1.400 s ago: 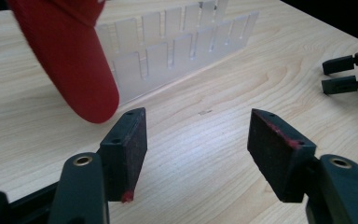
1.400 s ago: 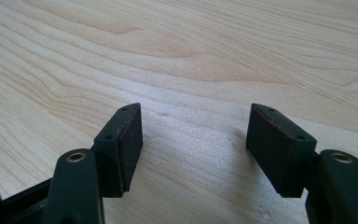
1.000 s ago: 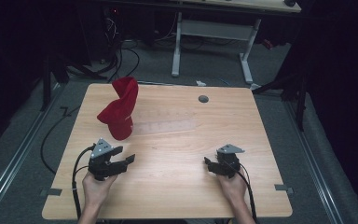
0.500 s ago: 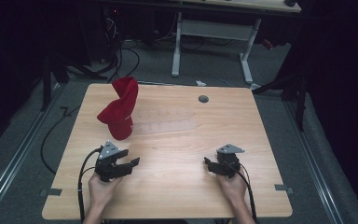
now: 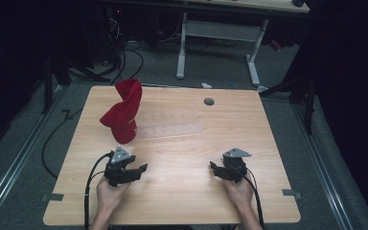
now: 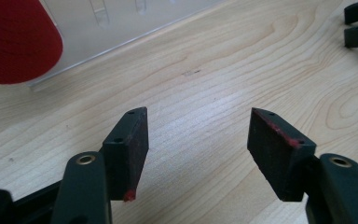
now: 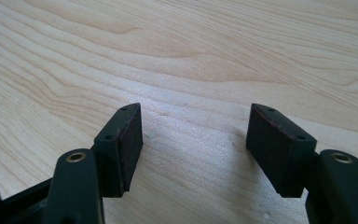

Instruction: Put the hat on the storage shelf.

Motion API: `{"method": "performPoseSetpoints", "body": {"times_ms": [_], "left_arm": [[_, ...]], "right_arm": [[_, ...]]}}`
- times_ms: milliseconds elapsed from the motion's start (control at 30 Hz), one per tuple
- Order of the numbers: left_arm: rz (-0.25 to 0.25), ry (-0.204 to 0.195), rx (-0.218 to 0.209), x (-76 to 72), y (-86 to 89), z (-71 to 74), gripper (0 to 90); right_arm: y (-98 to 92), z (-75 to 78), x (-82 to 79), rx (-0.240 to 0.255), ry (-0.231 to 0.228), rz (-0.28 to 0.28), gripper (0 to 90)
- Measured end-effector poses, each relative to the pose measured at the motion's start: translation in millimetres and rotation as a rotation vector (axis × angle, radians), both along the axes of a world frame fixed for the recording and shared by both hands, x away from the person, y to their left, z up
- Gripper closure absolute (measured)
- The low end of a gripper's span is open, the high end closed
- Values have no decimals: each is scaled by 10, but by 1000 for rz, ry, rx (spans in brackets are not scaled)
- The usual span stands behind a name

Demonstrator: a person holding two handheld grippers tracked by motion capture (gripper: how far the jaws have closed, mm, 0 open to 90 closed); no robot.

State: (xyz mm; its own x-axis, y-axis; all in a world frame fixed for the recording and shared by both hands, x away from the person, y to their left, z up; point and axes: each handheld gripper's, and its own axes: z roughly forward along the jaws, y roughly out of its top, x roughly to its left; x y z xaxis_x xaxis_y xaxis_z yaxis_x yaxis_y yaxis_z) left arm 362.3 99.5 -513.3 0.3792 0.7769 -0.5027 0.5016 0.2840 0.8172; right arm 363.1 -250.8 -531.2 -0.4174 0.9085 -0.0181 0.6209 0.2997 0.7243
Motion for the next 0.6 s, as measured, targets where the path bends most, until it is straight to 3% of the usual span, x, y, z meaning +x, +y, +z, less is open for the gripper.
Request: {"method": "performPoseSetpoints", "body": {"times_ms": [233, 333, 467, 600], "left_arm": [[12, 4, 80, 76, -97, -163, 370], [25, 15, 148, 114, -154, -277, 360], [36, -20, 124, 105, -162, -330, 334], [38, -19, 124, 105, -162, -329, 335]], "right_arm": [[0, 0, 0, 0, 1, 0, 364], [0, 0, 0, 0, 0, 0, 363], [0, 0, -1, 0, 1, 0, 363], [0, 0, 0, 0, -1, 1, 363]]}}
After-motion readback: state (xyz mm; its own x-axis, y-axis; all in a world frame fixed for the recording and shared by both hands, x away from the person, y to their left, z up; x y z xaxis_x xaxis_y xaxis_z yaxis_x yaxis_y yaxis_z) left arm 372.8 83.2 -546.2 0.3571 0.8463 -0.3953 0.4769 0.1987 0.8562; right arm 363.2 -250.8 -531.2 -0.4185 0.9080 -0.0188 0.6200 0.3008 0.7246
